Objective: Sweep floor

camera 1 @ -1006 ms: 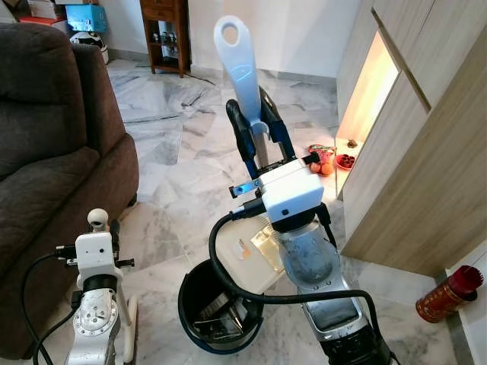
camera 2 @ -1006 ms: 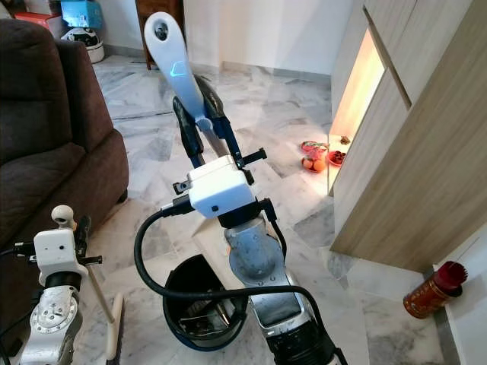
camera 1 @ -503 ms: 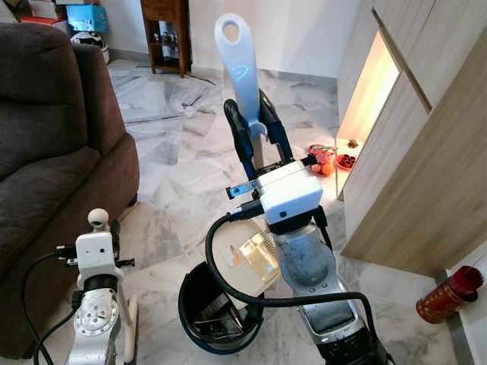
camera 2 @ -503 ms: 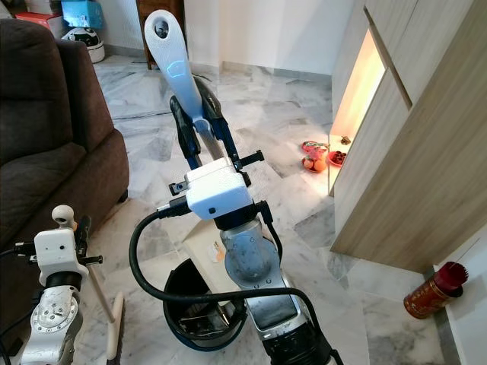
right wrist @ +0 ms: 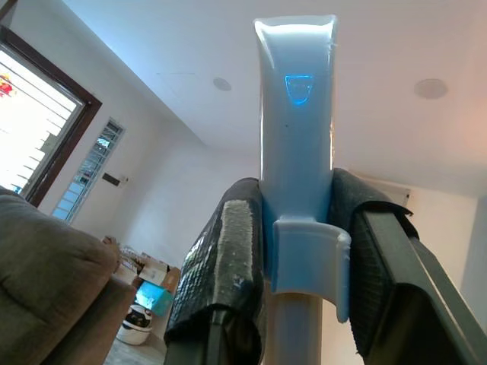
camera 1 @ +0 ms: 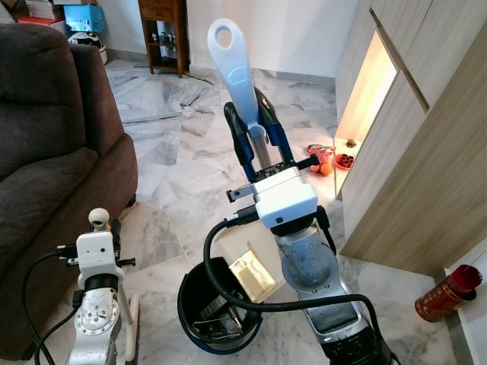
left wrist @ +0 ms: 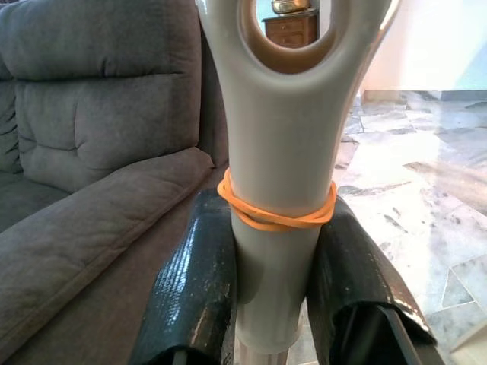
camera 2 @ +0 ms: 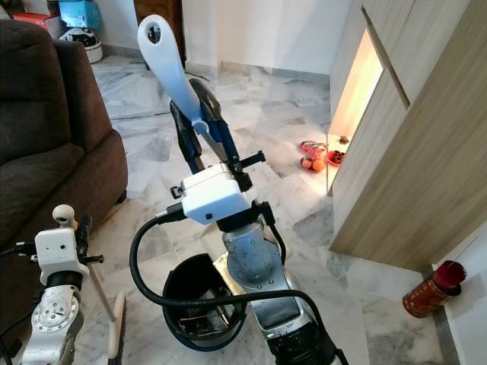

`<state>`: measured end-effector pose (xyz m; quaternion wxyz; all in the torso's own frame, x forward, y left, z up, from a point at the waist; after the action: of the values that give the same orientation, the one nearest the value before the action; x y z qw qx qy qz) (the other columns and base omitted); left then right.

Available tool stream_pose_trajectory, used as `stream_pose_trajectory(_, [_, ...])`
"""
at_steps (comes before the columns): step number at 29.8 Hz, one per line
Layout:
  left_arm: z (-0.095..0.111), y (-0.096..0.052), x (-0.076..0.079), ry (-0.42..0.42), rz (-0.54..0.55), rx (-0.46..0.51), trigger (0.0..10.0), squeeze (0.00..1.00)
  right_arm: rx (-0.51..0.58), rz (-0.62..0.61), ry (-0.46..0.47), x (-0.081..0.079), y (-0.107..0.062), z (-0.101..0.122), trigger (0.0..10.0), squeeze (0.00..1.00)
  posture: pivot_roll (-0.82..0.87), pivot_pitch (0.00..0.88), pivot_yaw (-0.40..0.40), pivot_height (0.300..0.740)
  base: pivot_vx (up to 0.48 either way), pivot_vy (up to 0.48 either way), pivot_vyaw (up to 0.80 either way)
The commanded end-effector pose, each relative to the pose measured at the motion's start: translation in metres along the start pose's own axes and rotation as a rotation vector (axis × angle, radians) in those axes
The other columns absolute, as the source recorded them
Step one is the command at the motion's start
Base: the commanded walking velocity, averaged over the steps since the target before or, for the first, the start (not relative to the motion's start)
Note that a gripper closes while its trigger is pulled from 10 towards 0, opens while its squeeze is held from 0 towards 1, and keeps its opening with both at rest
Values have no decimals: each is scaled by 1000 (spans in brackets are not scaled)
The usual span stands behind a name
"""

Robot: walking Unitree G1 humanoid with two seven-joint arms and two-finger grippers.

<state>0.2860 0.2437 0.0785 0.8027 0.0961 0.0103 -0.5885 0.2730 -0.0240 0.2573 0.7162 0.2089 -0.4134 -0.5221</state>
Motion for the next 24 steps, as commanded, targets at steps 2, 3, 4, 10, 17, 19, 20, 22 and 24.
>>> stream_pose_trajectory(2, [12, 5, 3, -1, -7, 60, 10000, 0, 72, -21, -14, 6, 5, 13, 10000, 0, 150, 0, -38, 740, 0, 0, 0])
stream_pose_trajectory(3, [12, 5, 3, -1, -7, 60, 10000, 0, 72, -20, -15, 5, 5, 13, 10000, 0, 150, 0, -38, 740, 0, 0, 0])
stream_pose_trajectory(4, [12, 5, 3, -1, -7, 60, 10000, 0, 73, -19, -18, 5, 5, 13, 10000, 0, 150, 0, -39, 740, 0, 0, 0])
stream_pose_trajectory(10, [12, 4, 3, 0, -7, 60, 10000, 0, 80, -7, -37, 4, 5, 14, 10000, 0, 150, 0, -39, 740, 0, 0, 0])
stream_pose_trajectory(17, [12, 5, 4, -3, -16, 58, 10000, 0, 7, -87, -255, 36, 5, -11, 10000, 0, 145, 0, -37, 740, 0, 0, 0])
stream_pose_trajectory(19, [11, 5, 4, -4, -18, 57, 10000, 0, -27, -119, -306, 50, 3, -20, 10000, 0, 142, 0, -36, 740, 0, 0, 0])
stream_pose_trajectory(20, [11, 5, 4, -4, -20, 56, 10000, 0, -48, -137, -334, 58, 2, -25, 10000, 0, 141, 0, -35, 740, 0, 0, 0])
stream_pose_trajectory(22, [11, 5, 4, -4, -24, 54, 10000, 0, -103, -151, -408, 71, -3, -38, 10000, 0, 140, 0, -34, 740, 0, 0, 0])
stream_pose_trajectory(24, [11, 5, 4, -4, -28, 53, 10000, 0, -132, -149, -437, 76, -8, -46, 10000, 0, 139, 0, -34, 740, 0, 0, 0])
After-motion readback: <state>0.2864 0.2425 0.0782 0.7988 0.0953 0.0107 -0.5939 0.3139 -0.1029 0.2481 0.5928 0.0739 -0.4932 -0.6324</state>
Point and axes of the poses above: a point about 5 cm out from each wrist's last joint towards the gripper, its own y axis pointing out of the wrist towards the gripper, its own z axis along the axis of the wrist's last joint, x = y × z, the point moved 2 cm from there along y, pointing out of the wrist towards the gripper, and after that the axes turned 2 degrees about -y, right-handed, at the moved point
